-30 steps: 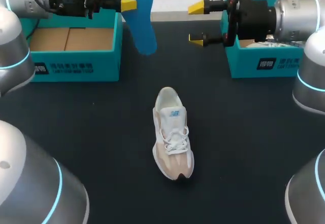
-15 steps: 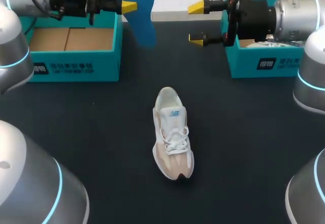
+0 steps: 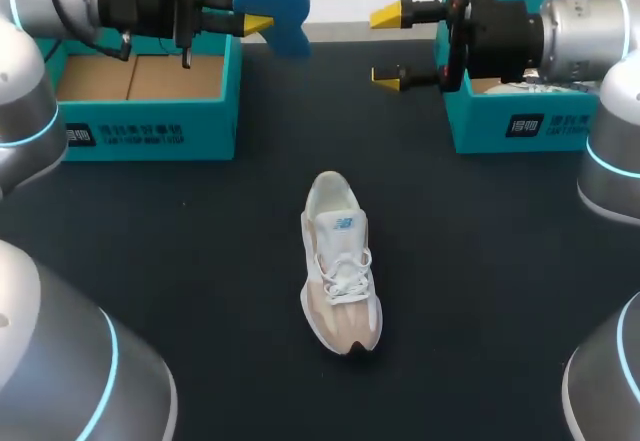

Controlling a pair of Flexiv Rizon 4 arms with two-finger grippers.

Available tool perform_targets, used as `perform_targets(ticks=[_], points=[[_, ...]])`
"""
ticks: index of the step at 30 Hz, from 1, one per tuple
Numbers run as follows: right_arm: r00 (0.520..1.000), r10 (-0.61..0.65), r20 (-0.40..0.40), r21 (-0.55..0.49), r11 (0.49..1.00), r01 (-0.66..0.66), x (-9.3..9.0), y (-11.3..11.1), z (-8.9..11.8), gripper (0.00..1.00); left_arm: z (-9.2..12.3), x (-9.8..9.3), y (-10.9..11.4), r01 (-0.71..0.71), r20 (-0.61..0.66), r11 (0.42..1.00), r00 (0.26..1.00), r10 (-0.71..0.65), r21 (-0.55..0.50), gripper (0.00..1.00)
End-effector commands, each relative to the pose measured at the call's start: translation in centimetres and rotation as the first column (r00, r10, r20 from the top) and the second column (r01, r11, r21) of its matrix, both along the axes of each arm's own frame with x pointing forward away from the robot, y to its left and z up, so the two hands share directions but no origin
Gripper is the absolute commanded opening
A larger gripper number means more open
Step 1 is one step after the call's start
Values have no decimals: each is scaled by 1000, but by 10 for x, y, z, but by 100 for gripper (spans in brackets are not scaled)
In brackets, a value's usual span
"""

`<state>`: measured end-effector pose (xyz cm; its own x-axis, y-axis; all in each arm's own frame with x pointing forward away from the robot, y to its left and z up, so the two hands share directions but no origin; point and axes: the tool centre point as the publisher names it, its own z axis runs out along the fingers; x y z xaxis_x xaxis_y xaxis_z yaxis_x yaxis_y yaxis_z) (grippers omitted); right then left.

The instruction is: Take the shoe out of the shoebox, open the shoe tongue, remove and reinsert the insole, then place the shoe into the shoebox

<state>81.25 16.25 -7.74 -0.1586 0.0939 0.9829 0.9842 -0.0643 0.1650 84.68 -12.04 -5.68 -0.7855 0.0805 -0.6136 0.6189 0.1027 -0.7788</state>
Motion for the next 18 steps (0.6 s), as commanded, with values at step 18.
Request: perform_targets(ticks=[18], points=[[1000,-3,0,-1,1000,3,0,2,0,100,1,-11,2,78,731,997,679,-60,9,0]])
